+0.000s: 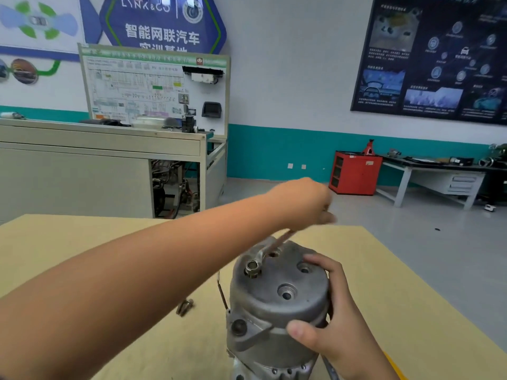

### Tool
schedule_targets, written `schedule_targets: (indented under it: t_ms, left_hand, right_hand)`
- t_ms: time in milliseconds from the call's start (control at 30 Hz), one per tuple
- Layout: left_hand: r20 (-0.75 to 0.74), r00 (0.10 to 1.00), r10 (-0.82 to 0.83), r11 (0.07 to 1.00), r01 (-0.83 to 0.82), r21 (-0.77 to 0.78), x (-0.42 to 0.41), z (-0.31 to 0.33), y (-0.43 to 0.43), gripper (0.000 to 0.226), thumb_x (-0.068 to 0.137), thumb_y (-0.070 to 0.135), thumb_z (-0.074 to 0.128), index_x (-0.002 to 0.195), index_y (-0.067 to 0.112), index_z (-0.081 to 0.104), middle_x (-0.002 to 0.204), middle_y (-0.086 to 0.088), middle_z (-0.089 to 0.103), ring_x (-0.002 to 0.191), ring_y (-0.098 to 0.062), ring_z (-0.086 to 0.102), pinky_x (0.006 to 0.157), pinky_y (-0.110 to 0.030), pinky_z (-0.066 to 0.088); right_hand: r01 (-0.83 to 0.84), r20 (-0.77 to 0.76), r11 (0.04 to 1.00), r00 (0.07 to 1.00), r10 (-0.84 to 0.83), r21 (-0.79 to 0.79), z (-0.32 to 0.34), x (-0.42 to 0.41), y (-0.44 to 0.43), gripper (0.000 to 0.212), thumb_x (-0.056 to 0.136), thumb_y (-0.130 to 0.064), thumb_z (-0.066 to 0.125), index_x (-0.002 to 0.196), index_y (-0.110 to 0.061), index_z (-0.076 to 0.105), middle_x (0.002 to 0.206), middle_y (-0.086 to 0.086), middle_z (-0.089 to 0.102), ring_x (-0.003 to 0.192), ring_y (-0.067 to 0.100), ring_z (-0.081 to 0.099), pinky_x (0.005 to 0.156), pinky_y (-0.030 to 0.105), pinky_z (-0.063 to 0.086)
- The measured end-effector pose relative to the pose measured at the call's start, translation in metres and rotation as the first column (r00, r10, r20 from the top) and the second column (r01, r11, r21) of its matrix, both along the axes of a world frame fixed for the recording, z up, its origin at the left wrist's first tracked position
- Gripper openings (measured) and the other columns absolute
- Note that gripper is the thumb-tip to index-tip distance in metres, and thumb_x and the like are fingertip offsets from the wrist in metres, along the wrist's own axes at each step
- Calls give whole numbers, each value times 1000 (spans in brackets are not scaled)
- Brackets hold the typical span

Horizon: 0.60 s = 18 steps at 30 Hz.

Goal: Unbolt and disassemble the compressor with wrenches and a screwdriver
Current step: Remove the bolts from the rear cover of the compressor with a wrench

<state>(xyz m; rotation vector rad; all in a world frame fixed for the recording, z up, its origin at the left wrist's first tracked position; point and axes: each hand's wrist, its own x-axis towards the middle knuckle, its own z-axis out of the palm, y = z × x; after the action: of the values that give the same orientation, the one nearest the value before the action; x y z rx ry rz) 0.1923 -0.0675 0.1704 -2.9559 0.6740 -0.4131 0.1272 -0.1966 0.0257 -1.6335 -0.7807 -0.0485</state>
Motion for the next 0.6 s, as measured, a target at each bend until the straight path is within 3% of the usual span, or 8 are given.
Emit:
schedule_targets:
  t_ms: [100,200,300,400,467,533,600]
  left_hand:
    - [-12,983,183,977,-183,-104,13,-2,44,40,97,39,48,69,10,53,62,-1,49,61,-17,48,52,-28,34]
    - [-6,973,229,958,-227,-178,1,-8,82,46,97,43,46,60,15,45,56,0,43,50,-12,39,48,-26,32]
    - [57,977,206,959,-189,-213,-36,-13,126,52,90,57,37,56,17,41,51,3,42,45,-10,37,49,-29,32]
    - [209,974,90,990,-65,-126,-86,-18,146,62,81,78,23,58,22,41,46,6,39,40,-4,36,43,-21,30]
    - [343,938,-45,999,40,22,-117,-18,147,57,81,71,30,60,21,45,43,9,37,35,-6,34,37,-16,24]
    - [371,920,-129,987,84,134,-146,-18,134,53,83,63,37,60,17,49,43,8,41,32,-15,40,31,-19,29]
    - [350,927,-134,978,66,199,-168,-15,122,50,83,58,40,59,15,51,43,6,44,32,-21,43,28,-24,35]
  right_hand:
    - [-7,-13,1000,1000,7,1,-1,-2,-5,84,47,-40,82,120,-51,42,138,-1,44,118,14,57,88,24,50]
    - [-7,-27,998,1000,8,55,-4,-1,-9,83,47,-36,82,120,-49,44,133,-2,50,114,13,61,83,18,50]
    - [-5,-28,995,1000,8,104,-4,1,-12,79,48,-36,83,116,-49,47,124,-15,58,112,11,62,81,16,50]
    - [-13,-56,990,998,21,141,-3,2,-12,79,47,-44,87,115,-48,48,119,-22,60,112,10,62,82,16,50]
    - [-7,-64,988,998,17,154,-3,2,-10,82,44,-51,89,115,-47,49,119,-22,60,111,9,62,82,16,50]
    - [-11,-64,988,998,21,157,-3,0,-10,84,42,-54,89,116,-47,49,119,-21,60,111,9,62,82,17,51]
    - [-2,-47,988,999,9,155,-4,0,-10,81,44,-43,88,115,-48,49,118,-22,60,111,10,62,82,17,51]
